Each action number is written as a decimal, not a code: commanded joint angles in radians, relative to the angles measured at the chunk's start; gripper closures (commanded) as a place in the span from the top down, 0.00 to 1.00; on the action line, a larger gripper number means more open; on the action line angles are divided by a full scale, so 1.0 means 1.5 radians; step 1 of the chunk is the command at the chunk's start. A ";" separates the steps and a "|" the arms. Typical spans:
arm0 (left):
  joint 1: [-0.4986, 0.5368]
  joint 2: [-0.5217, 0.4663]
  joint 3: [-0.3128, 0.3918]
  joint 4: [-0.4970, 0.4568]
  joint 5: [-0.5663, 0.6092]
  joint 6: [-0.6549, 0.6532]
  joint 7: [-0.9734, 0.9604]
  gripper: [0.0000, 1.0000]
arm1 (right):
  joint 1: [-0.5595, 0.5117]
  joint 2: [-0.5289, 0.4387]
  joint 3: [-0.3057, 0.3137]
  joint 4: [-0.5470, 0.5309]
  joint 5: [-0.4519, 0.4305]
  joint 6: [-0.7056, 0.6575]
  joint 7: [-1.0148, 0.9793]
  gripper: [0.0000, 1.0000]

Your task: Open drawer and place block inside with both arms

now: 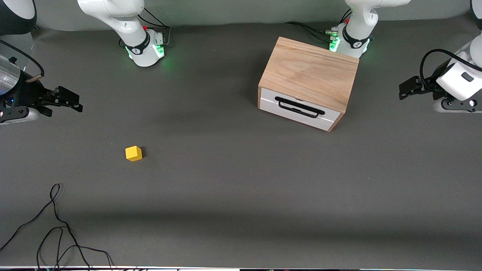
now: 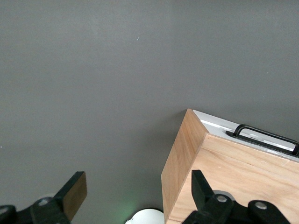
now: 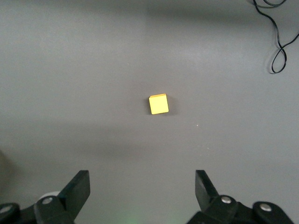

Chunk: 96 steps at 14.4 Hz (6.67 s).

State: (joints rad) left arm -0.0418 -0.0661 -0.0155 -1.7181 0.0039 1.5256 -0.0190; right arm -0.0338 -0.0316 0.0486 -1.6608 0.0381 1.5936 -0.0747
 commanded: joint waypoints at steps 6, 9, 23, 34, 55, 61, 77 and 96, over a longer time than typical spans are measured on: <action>-0.007 -0.002 -0.001 0.002 0.000 -0.007 -0.011 1.00 | 0.002 0.016 -0.002 0.021 -0.003 -0.017 0.003 1.00; -0.029 -0.002 -0.031 0.001 -0.010 -0.011 -0.181 1.00 | 0.002 0.030 -0.003 0.028 -0.003 -0.016 0.004 1.00; -0.244 0.097 -0.117 0.000 -0.037 0.049 -1.040 1.00 | 0.005 0.088 -0.006 -0.141 -0.007 0.179 -0.077 1.00; -0.251 0.156 -0.117 -0.122 -0.033 0.229 -1.101 1.00 | -0.003 0.209 -0.015 -0.330 -0.028 0.559 -0.173 1.00; -0.266 0.307 -0.115 -0.111 0.031 0.334 -1.153 1.00 | 0.005 0.291 -0.013 -0.281 -0.007 0.534 -0.134 1.00; -0.264 0.345 -0.114 -0.051 0.057 0.338 -1.152 1.00 | 0.003 0.298 -0.013 -0.282 0.003 0.531 -0.128 1.00; -0.266 0.499 -0.111 0.177 0.116 0.402 -1.152 1.00 | -0.001 0.322 -0.020 -0.298 0.081 0.566 -0.081 0.88; -0.305 0.536 -0.098 0.191 0.163 0.428 -1.146 1.00 | 0.000 0.308 -0.020 -0.289 0.079 0.533 -0.090 0.18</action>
State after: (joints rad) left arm -0.4666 0.6639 -0.1728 -1.4531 0.2332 2.0717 -1.7072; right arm -0.0393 0.4494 0.0212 -2.0957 0.1377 2.4126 -0.2088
